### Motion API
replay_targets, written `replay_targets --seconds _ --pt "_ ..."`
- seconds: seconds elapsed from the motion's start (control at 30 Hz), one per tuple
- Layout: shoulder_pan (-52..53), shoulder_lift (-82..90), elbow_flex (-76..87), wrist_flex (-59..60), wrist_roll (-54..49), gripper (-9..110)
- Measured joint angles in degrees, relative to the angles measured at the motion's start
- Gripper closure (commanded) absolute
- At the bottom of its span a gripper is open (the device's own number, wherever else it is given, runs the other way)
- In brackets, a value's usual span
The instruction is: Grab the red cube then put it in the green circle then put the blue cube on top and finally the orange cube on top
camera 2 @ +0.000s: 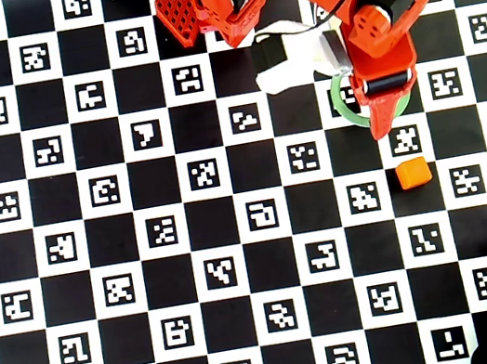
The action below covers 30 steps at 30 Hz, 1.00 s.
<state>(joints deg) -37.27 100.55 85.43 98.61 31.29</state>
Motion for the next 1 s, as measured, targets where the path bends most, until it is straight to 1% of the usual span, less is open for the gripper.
replay_targets --seconds 0.17,0.33,0.77,1.0 --pt "1.8 -3.3 -4.7 0.5 -3.1 62" --pt "1.8 -6.2 -7.6 0.5 -2.6 62" --pt "0.5 -18.1 -17.5 0.5 7.6 63" --pt "-2.6 -22.2 -18.1 -0.2 12.0 63"
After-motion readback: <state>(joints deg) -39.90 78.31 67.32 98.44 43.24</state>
